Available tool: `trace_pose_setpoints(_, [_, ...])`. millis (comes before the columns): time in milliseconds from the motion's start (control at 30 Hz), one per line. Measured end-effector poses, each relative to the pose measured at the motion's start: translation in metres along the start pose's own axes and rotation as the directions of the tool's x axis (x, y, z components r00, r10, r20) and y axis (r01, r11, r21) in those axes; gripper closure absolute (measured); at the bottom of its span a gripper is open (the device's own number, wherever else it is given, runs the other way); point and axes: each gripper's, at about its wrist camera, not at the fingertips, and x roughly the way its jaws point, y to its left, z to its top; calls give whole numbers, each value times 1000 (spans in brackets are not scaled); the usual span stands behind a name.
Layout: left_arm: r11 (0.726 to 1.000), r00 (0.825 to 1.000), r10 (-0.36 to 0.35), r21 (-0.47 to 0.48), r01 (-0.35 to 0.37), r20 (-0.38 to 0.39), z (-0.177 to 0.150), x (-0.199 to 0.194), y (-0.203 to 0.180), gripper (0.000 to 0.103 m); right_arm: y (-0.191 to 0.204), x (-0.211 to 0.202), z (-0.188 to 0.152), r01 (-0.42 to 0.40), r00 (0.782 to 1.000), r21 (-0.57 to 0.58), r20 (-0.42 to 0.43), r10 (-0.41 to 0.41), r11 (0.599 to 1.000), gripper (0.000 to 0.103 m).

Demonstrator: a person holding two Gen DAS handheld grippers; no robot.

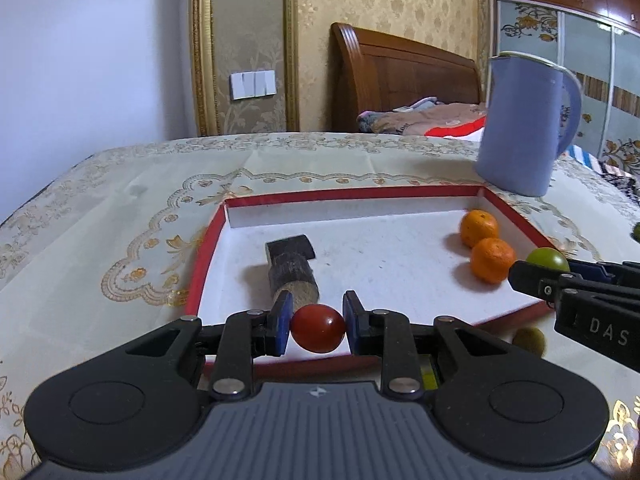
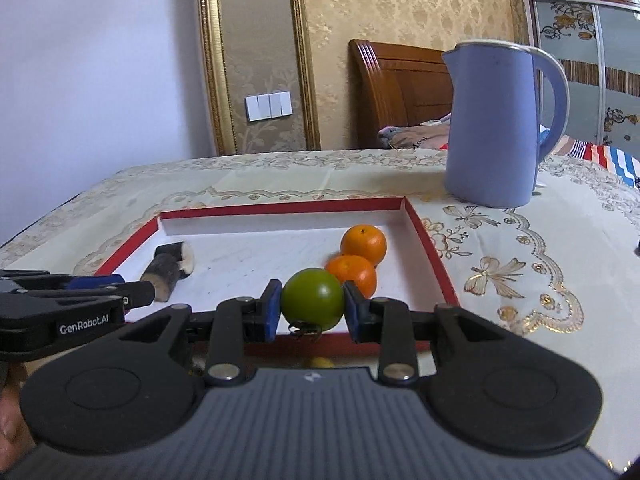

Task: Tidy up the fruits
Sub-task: 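Carry the red tomato and green tomato over the box with both grippers, then lower the red tomato into the box and open the left gripper while the right releases the green tomato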

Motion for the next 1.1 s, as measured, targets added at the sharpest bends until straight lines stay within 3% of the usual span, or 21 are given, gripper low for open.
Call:
trace_pose_setpoints(433, [998, 999, 41, -37, -43, -33, 5, 28, 5, 76, -3, 39, 4, 14, 998, 12, -60, -14, 1000, 72])
trace_pose_setpoints(633, [997, 997, 67, -40, -69, -47, 4, 34, 7, 76, 0, 44, 5, 27, 998, -17, -57, -28, 999, 72])
trace_pose_setpoints(800, [995, 994, 32, -90, -41, -109, 1, 43, 16, 76, -2, 43, 5, 8, 998, -12, -60, -8, 1000, 72])
trace_pose_setpoints(1000, [996, 993, 58, -68, -65, -102, 1, 45, 13, 76, 2, 46, 7, 11, 999, -29, -51, -12, 1000, 72])
trace_pose_setpoints(1100, [996, 993, 60, -62, -66, -99, 1, 45, 12, 76, 6, 48, 9, -26, 999, -43, -39, 25, 999, 72])
